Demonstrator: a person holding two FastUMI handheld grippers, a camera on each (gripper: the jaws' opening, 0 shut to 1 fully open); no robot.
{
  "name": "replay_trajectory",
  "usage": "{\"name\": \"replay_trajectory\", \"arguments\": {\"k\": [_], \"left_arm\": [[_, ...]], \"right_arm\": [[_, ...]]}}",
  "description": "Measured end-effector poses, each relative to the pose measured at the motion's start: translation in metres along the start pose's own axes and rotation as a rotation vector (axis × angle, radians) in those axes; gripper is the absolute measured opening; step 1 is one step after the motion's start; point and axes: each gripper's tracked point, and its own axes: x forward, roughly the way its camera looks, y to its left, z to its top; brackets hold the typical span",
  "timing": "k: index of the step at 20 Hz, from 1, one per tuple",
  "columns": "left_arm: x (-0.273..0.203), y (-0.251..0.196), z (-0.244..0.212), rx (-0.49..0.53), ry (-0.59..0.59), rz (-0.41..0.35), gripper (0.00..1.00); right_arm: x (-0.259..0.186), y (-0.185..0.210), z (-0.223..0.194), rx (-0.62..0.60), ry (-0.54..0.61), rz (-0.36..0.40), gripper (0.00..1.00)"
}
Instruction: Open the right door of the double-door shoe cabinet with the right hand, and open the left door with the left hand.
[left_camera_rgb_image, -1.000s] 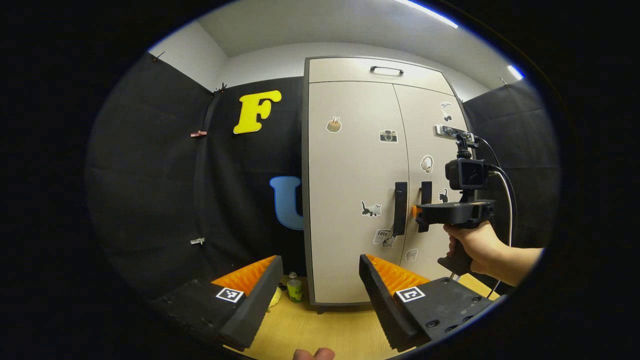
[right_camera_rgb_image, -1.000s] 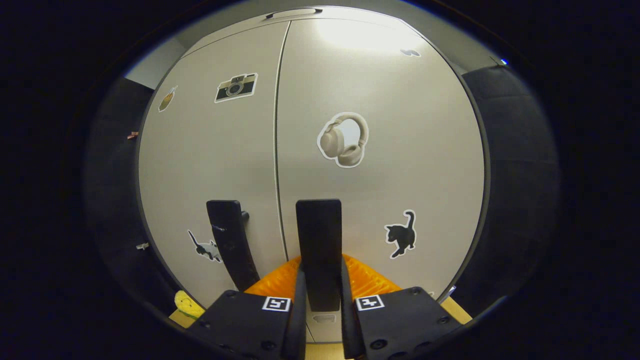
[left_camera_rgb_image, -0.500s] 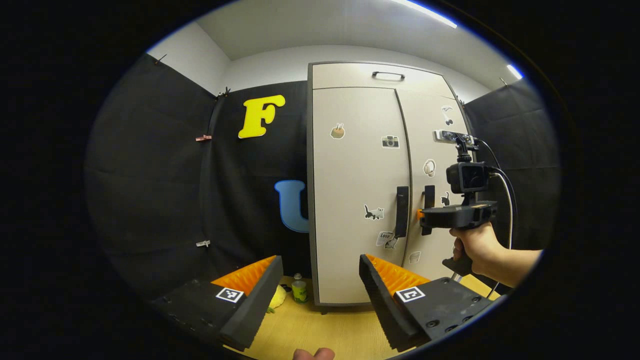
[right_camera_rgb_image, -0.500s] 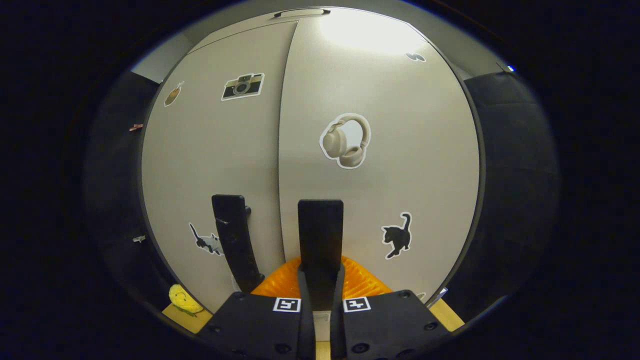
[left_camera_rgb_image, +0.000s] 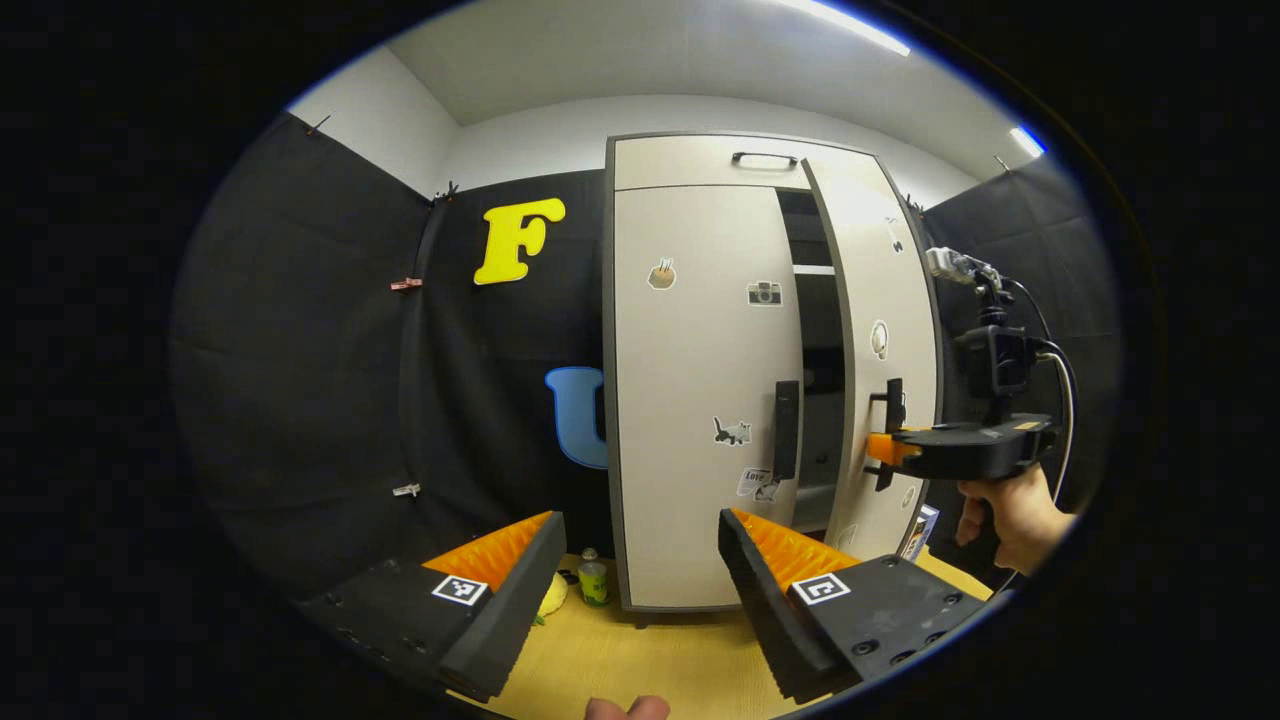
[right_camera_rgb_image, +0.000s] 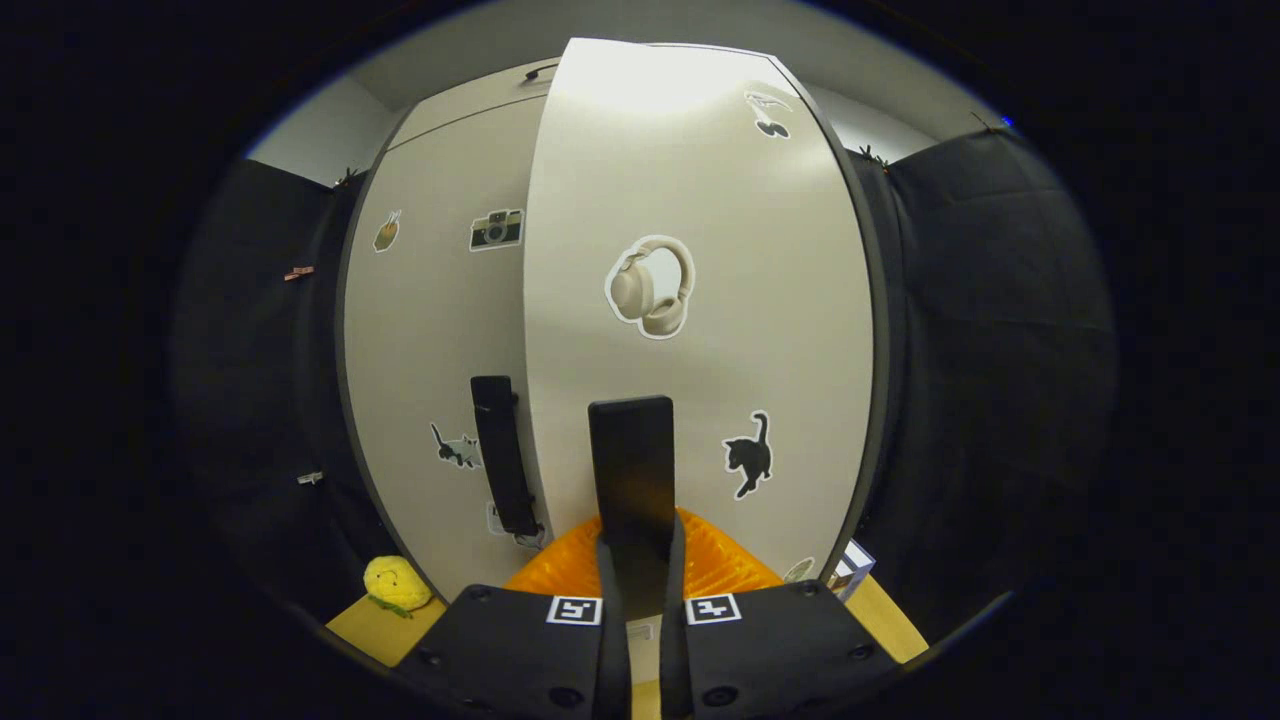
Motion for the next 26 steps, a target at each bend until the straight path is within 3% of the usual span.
{"name": "replay_trajectory", "arguments": {"k": [9, 19, 26], "left_arm": [[-0.008, -0.026, -0.001, 0.001, 0.02, -0.025, 0.95], [-0.001, -0.084, -0.001, -0.009, 0.025, -0.122, 0.95], [0.005, -0.117, 0.002, -0.01, 0.023, -0.149, 0.95]], "right_arm": [[-0.013, -0.011, 0.004, 0.029, -0.006, -0.002, 0.15], [-0.014, -0.024, 0.003, 0.033, 0.006, -0.007, 0.14], [-0.018, -0.04, 0.004, 0.031, 0.004, 0.003, 0.14]]}}
